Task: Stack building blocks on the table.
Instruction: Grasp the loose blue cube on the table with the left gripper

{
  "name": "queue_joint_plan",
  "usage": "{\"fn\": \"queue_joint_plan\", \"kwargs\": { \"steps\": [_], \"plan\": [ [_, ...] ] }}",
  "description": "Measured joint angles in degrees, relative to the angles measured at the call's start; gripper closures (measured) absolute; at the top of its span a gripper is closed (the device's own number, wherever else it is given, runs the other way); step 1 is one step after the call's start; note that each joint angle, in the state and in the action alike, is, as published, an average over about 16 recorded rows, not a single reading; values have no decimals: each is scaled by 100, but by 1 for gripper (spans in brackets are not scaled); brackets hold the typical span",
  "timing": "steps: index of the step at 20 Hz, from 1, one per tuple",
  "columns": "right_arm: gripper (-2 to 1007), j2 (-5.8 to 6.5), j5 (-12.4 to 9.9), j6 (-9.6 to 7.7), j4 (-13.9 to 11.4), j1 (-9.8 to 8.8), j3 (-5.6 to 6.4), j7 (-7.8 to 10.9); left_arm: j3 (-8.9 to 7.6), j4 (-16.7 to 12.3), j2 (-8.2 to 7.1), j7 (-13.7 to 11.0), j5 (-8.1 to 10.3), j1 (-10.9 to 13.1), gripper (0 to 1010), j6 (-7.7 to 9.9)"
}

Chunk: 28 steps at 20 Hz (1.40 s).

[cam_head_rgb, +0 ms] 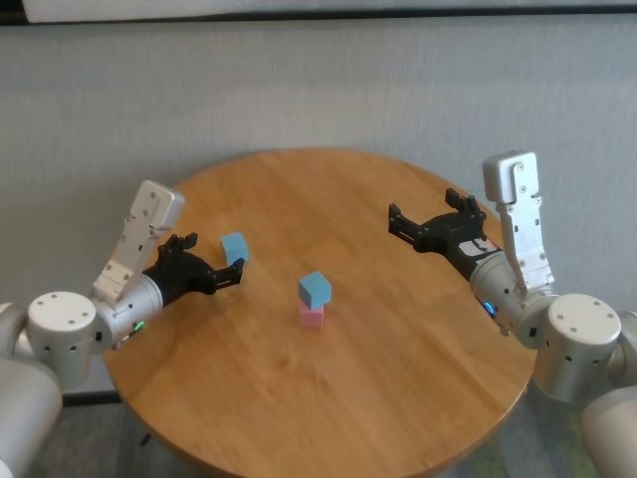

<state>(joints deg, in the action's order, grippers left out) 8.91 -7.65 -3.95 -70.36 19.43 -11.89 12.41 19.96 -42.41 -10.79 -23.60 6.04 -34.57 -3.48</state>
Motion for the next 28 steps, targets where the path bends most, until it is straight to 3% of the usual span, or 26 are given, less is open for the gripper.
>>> {"fn": "queue_joint_plan", "kwargs": {
  "steps": [28],
  "plan": [
    [0, 0, 0, 0, 0, 0, 0, 0, -18, 614, 376, 298, -294, -363, 10, 98]
  ]
}}
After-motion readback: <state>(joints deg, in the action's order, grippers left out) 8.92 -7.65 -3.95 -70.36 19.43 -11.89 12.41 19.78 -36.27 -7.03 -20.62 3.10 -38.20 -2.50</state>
